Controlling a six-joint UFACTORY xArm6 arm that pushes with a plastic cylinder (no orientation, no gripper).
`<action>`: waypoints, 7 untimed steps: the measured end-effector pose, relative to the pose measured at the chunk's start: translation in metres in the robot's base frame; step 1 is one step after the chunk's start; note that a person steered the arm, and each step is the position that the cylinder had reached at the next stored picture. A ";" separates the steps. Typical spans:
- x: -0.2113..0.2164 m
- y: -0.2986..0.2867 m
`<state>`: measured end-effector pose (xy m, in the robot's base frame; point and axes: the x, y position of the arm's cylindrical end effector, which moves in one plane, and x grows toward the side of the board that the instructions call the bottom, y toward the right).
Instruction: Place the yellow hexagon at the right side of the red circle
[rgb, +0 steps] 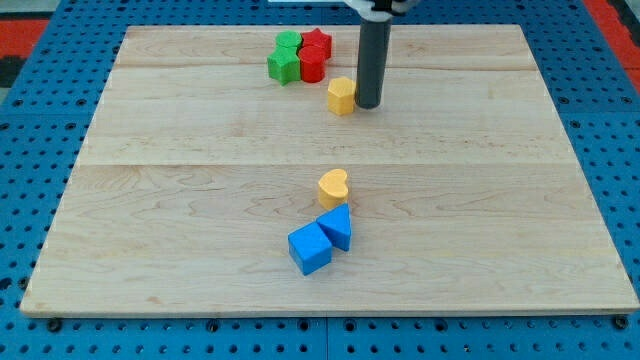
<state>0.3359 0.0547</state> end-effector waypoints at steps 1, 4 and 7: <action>0.033 0.006; 0.027 -0.005; -0.001 -0.046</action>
<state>0.3346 0.0092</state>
